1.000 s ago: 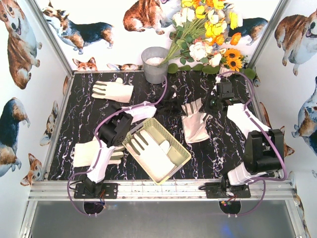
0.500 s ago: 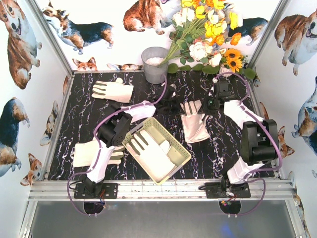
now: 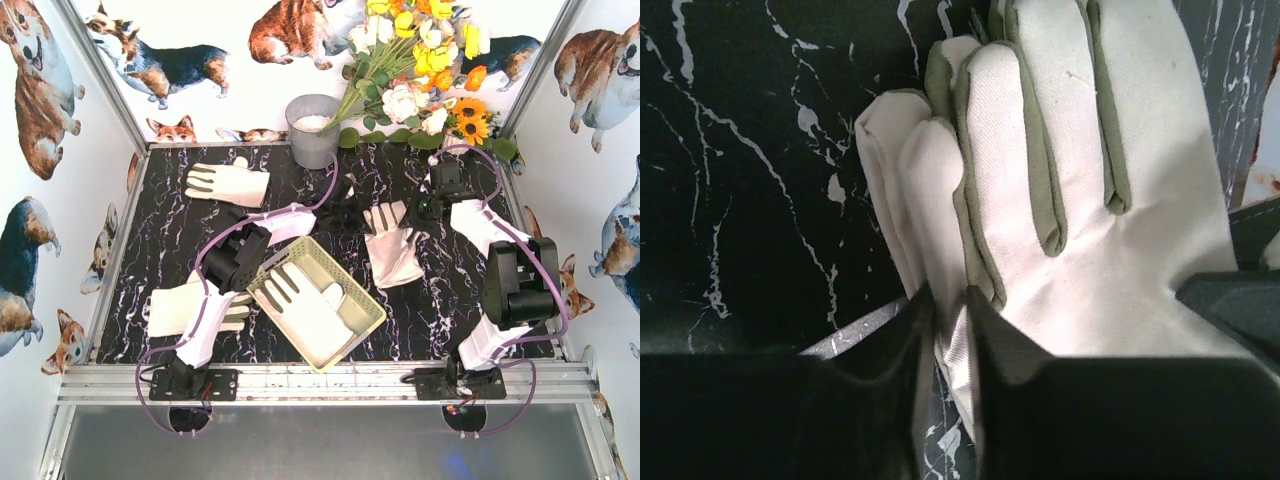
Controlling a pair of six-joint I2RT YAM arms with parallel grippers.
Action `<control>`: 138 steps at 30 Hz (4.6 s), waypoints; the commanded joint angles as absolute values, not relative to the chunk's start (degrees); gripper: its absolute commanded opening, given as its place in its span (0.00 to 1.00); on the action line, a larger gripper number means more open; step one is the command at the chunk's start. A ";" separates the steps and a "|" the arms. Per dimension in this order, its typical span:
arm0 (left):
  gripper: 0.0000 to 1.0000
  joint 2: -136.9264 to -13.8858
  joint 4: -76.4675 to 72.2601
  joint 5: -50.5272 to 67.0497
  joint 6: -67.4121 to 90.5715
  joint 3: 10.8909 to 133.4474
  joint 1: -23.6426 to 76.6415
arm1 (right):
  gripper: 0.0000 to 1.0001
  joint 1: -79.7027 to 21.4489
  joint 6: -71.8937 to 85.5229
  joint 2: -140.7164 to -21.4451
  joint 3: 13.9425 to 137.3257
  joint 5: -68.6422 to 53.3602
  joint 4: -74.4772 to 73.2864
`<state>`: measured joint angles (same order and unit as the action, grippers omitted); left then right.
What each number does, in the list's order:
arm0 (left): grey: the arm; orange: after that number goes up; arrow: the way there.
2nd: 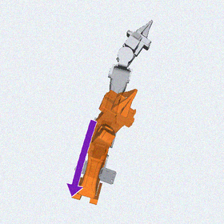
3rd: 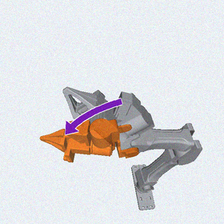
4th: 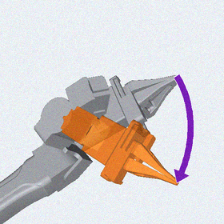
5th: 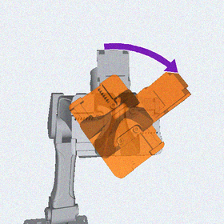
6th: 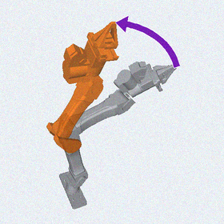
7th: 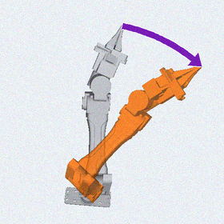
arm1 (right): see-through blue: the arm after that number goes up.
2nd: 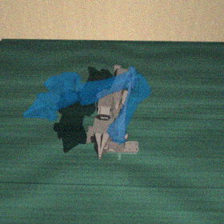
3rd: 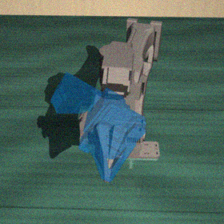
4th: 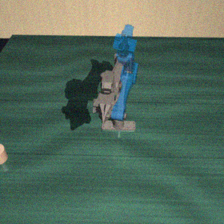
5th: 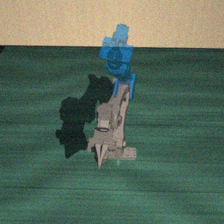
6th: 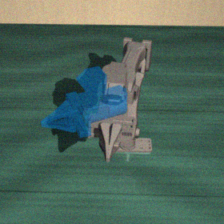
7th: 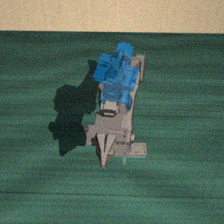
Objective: Put the gloves into the storage basket
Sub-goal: Pair the glove with the glove, then pick up the glove from the center of the board.
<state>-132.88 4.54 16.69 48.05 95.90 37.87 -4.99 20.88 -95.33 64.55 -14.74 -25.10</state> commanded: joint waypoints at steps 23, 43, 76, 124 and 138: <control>0.37 -128.54 10.24 23.32 47.96 104.34 36.23 | 0.00 -4.92 32.18 -94.75 65.23 -14.46 -17.29; 0.48 -132.38 22.62 23.82 43.86 109.21 33.38 | 0.36 -5.09 38.63 -89.32 59.17 -14.54 -18.52; 0.60 -137.55 26.73 32.55 47.92 105.34 33.66 | 0.47 -5.18 42.71 -75.26 43.13 -20.87 -20.37; 0.13 -140.01 32.76 32.34 43.93 103.48 33.95 | 0.45 -5.11 35.30 -80.63 50.11 -15.89 -25.19; 0.13 -140.42 31.99 33.84 43.24 103.96 33.06 | 0.71 5.17 24.76 -92.23 55.88 -33.89 -19.46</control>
